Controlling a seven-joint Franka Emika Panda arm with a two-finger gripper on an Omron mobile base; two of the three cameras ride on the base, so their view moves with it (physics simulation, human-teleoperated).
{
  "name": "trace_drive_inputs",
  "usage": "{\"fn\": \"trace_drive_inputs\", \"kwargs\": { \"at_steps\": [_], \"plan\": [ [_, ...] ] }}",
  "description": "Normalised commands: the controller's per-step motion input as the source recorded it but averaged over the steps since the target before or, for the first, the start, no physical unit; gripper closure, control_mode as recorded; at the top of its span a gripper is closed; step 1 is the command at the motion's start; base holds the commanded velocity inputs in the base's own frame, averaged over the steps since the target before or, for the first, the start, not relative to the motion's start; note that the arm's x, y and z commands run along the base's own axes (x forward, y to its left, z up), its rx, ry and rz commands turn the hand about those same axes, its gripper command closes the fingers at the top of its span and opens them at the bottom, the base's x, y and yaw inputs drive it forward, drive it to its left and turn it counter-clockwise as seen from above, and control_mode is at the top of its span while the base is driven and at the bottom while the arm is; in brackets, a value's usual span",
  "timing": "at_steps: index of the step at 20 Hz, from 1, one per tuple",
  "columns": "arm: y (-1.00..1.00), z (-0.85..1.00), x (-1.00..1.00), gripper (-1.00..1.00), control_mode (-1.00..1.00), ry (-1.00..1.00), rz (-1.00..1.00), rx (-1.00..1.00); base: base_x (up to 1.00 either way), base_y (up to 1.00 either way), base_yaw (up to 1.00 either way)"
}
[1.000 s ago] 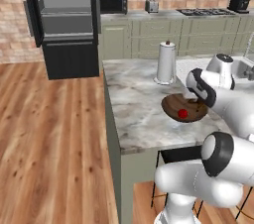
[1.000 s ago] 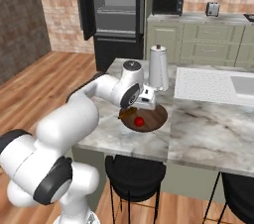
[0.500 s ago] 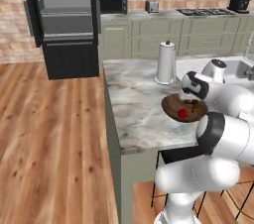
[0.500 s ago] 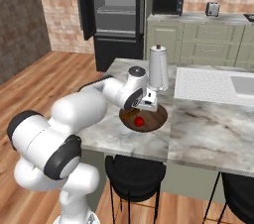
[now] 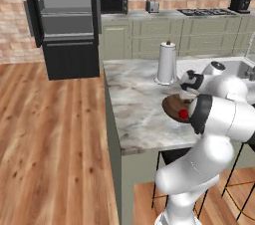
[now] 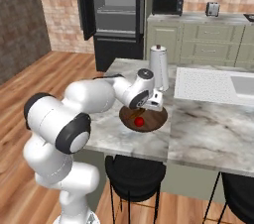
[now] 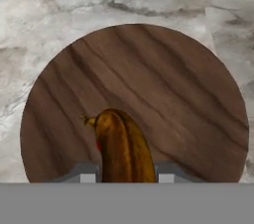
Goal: Retrieve the apple and banana from the fridge and place them into the bowl on the dining table.
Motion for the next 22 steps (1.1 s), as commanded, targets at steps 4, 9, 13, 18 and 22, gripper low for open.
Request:
{"fn": "trace_drive_inputs", "kwargs": {
  "at_steps": [4,9,13,18,22],
  "plan": [
    [0.0,-0.21,0.25,-1.0,-1.0,0.0,0.0,0.0,0.0,0.0,0.0],
    [0.0,-0.13,0.0,-1.0,-1.0,0.0,0.0,0.0,0.0,0.0,0.0],
    [0.0,-0.04,0.02,-1.0,-1.0,0.0,0.0,0.0,0.0,0.0,0.0],
    [0.0,0.11,0.11,-1.0,-1.0,0.0,0.0,0.0,0.0,0.0,0.0],
    [0.0,0.67,-0.71,-1.0,-1.0,-0.11,0.0,0.0,0.0,0.0,0.0]
  ]
}}
